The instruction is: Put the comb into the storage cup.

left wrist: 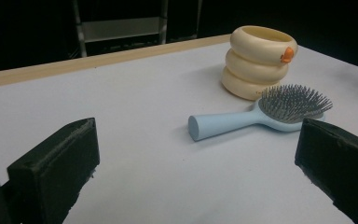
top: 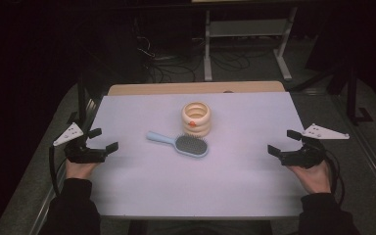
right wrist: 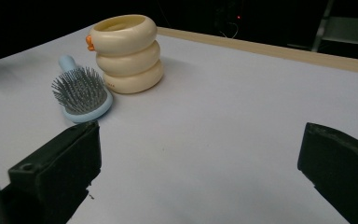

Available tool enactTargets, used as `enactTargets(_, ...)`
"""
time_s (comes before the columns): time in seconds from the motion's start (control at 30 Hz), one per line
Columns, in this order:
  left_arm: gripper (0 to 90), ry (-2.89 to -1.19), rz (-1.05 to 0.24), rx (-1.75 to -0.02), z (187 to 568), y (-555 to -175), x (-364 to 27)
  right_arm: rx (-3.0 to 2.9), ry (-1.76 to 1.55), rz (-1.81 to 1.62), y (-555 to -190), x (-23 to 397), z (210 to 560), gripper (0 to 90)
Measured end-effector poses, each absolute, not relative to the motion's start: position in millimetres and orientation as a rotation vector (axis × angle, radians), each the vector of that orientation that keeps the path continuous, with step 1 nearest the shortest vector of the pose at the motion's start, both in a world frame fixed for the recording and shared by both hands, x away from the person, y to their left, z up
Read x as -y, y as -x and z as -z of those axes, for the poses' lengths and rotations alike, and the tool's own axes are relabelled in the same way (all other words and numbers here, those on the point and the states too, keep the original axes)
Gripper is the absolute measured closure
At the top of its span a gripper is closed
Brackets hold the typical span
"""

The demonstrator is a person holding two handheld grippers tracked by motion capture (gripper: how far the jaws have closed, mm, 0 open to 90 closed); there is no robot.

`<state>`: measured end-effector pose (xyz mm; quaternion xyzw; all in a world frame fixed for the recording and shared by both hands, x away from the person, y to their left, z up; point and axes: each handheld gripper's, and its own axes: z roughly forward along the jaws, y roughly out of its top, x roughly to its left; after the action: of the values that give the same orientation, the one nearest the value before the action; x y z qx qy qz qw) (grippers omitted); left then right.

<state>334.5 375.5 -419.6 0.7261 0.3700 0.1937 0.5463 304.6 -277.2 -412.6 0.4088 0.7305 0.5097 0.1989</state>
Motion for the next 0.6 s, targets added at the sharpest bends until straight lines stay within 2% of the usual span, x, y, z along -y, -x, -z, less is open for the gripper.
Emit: enactTargets(0.6,0.0,-1.737,-0.454,-0.871,419.5,-334.2,-374.6,-2.068,-1.129,-1.433,-300.2,273.3,411.9,0.0)
